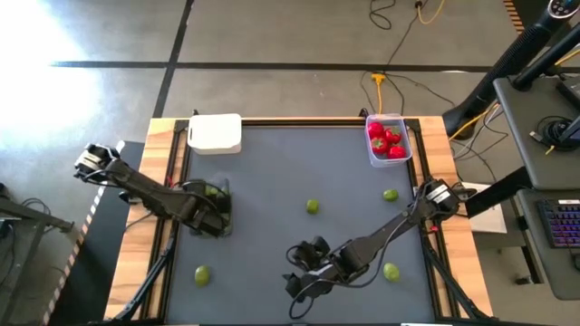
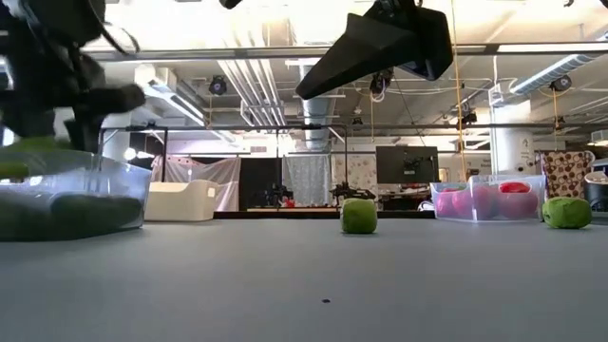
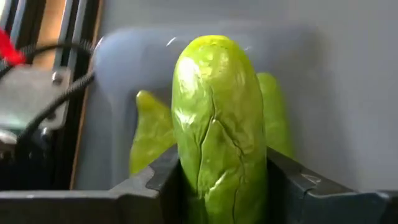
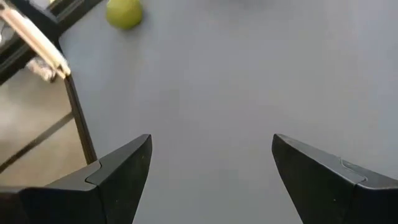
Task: Sort produce into baskets
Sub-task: Put the green cucumber into the black bin, then put the green lime into the white bin
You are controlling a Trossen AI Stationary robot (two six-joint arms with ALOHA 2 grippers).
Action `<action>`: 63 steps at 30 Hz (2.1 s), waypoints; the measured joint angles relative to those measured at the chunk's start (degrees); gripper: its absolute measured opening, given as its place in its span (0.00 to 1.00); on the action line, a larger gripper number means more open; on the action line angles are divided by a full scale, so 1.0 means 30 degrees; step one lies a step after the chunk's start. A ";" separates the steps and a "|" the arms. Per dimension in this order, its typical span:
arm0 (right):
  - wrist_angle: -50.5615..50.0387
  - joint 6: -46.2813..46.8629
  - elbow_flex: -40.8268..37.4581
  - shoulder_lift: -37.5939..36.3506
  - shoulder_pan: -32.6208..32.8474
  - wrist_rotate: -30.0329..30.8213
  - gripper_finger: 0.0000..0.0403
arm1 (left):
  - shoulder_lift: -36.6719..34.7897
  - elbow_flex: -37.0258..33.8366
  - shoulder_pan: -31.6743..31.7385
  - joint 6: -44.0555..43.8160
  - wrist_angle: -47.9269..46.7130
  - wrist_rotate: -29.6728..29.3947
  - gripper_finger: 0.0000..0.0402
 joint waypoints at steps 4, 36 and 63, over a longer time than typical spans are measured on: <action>-0.1111 -0.1171 -0.0012 -0.0322 -0.0039 -0.0872 0.81 | -0.0046 -0.0536 0.0229 -0.0264 0.0482 0.1445 0.48; -0.3224 -0.4569 -0.0015 -0.1348 -0.0331 0.2772 0.81 | 0.9500 1.3080 -0.9839 0.3056 -0.1649 0.8099 0.82; -0.2739 -0.0192 -0.0015 -0.1341 -0.1759 0.0690 0.81 | 0.9691 0.5839 -0.9718 0.3754 0.4553 1.0232 0.67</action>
